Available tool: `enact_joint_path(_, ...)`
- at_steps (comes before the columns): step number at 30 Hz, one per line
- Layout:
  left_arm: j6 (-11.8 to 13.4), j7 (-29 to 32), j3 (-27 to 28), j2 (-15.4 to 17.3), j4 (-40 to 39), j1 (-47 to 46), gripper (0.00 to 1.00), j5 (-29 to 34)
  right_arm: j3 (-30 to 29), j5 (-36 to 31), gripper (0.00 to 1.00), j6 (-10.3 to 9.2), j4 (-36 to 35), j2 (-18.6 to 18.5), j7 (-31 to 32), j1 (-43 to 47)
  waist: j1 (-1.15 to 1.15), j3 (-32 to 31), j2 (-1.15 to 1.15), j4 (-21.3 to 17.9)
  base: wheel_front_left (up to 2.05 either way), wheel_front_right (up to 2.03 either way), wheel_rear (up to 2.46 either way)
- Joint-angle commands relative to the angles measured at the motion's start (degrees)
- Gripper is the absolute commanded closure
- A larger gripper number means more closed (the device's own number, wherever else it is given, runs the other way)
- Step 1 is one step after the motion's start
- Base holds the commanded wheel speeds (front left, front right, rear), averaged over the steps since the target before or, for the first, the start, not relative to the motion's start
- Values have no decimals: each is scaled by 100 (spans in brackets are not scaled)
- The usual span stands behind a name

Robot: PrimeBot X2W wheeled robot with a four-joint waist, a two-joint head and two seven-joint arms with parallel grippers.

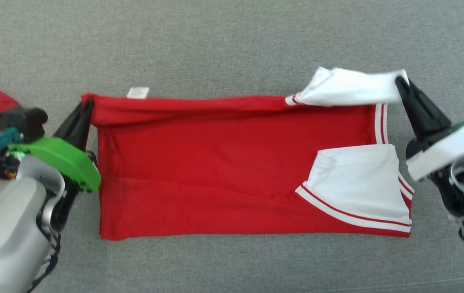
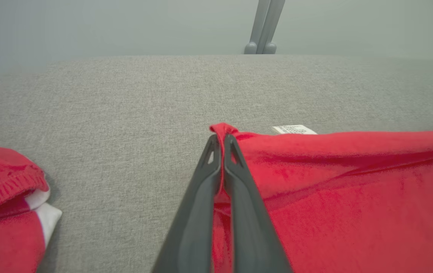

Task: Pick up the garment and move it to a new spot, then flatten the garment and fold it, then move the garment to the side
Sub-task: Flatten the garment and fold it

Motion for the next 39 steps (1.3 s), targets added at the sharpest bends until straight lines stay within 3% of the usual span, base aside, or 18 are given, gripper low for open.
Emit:
enact_joint_path(1,122,-55,43,110,-185,246,100,-44,-142,-96,100,-8,-149,72,-21,333,0,-83,0,-67,0,0,0)
enact_joint_path(5,414,-86,132,224,-748,830,100,-258,-585,-233,100,-9,-469,312,-22,1126,0,-107,0,-66,0,0,0)
enact_joint_path(13,707,-92,265,287,-1294,1740,100,-746,-1029,-490,100,-9,-670,850,-22,2311,0,-240,0,-104,0,0,0)
enact_joint_path(14,743,-86,270,290,-1304,1815,100,-778,-1048,-506,92,-9,-668,888,-9,2394,0,-262,0,-111,0,0,0)
enact_joint_path(15,809,-110,304,272,-1315,1915,58,-850,-1075,-534,57,-9,-675,931,2,2484,0,-283,0,-119,0,0,0)
enact_joint_path(16,864,-166,327,255,-1331,1987,0,-856,-1137,-576,0,-9,-649,979,17,2571,0,-305,0,-123,0,0,0)
enact_joint_path(19,1010,-294,381,231,-1357,2180,0,-837,-1283,-658,0,-6,-691,1151,40,2730,0,-377,0,-140,0,0,0)
enact_joint_path(22,1325,-511,574,138,-1434,2271,0,-599,-1563,-953,0,-6,-844,1288,25,2842,0,-468,0,-144,0,0,0)
enact_joint_path(29,2108,-603,1361,-302,-2285,2656,0,893,-2560,-2283,0,-5,-1571,1793,107,3029,0,-746,0,-199,0,0,0)
enact_joint_path(34,2265,-603,1675,-633,-2814,3077,0,1880,-2965,-2983,0,-6,-2053,2148,461,3135,0,-898,0,-255,0,0,0)
enact_joint_path(39,2265,-604,1730,-805,-3010,3436,0,2380,-3081,-3230,0,-5,-2234,2302,662,3251,0,-991,0,-256,0,0,0)
